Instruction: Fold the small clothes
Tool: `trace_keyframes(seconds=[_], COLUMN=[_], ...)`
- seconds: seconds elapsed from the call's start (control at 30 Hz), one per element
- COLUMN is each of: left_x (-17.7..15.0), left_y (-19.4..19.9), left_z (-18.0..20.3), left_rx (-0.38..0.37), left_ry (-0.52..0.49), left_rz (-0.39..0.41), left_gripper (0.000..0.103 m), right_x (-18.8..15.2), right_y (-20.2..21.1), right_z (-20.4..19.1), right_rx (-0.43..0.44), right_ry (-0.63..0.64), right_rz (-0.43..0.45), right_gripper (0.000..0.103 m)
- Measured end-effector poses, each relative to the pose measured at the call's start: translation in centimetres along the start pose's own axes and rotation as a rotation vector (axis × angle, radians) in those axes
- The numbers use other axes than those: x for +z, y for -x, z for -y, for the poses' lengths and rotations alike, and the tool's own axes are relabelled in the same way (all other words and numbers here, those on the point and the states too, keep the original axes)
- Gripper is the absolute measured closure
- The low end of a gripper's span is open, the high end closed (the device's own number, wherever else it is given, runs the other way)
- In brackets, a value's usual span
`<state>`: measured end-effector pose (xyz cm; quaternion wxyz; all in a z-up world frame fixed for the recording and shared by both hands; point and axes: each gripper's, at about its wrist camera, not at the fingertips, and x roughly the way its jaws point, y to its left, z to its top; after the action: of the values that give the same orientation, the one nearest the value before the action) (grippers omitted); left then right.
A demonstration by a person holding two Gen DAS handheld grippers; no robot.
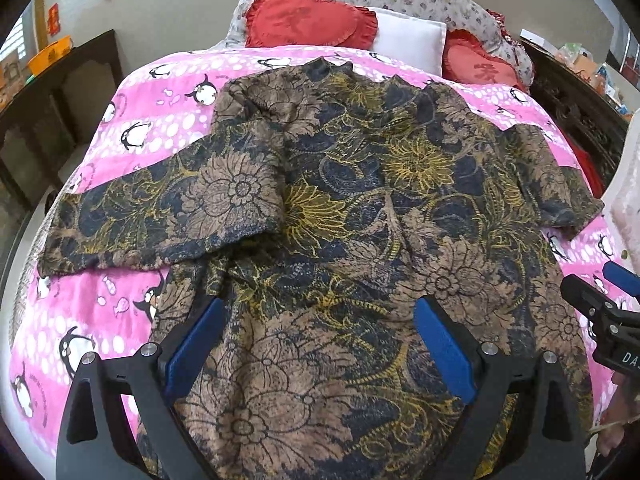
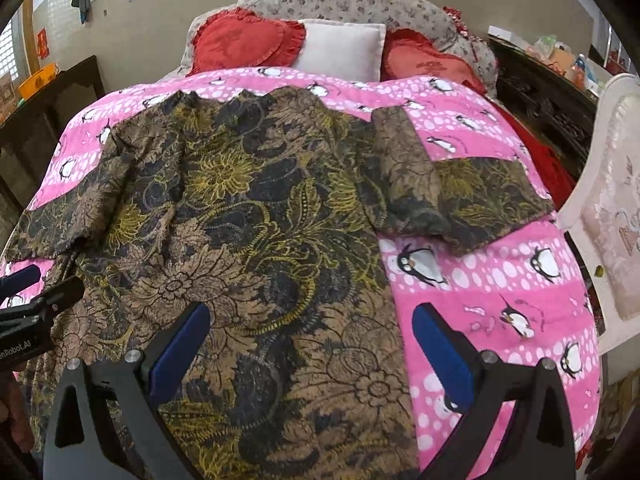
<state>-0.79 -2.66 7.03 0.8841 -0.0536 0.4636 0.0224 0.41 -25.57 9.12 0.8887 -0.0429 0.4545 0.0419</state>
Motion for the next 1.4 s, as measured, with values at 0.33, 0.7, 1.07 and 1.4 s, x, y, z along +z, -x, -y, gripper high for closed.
trace_keyframes(seconds=[0.33, 0.7, 1.07, 1.4], left_x=[0.6, 0.6, 0.5, 0.2], left_y=[-1.2, -1.6, -0.8, -0.4], left_z=[0.1, -0.3, -0.8, -0.6], left_rx=[-0.002, 0.003, 0.001, 0.012], left_ry=[-0.003, 0.002, 0.015, 0.004], left_rz=[-0.008, -0.004, 0.007, 0.01], left_gripper=[0.024, 0.024, 0.024, 0.024], right_x=[0.8, 1.0, 0.9, 0.2], right_y=[-1.4, -1.3, -0.6, 0.0], right_z=[-0.7, -1.4, -1.8, -1.9], right_rx=[0.013, 0.009, 0.0, 0.013], right_ry=[0.009, 0.017, 0.021, 0.016], right_rz=[-0.017, -0.007, 0.008, 0.021], right_gripper=[0.0, 0.0, 0.0, 0.0])
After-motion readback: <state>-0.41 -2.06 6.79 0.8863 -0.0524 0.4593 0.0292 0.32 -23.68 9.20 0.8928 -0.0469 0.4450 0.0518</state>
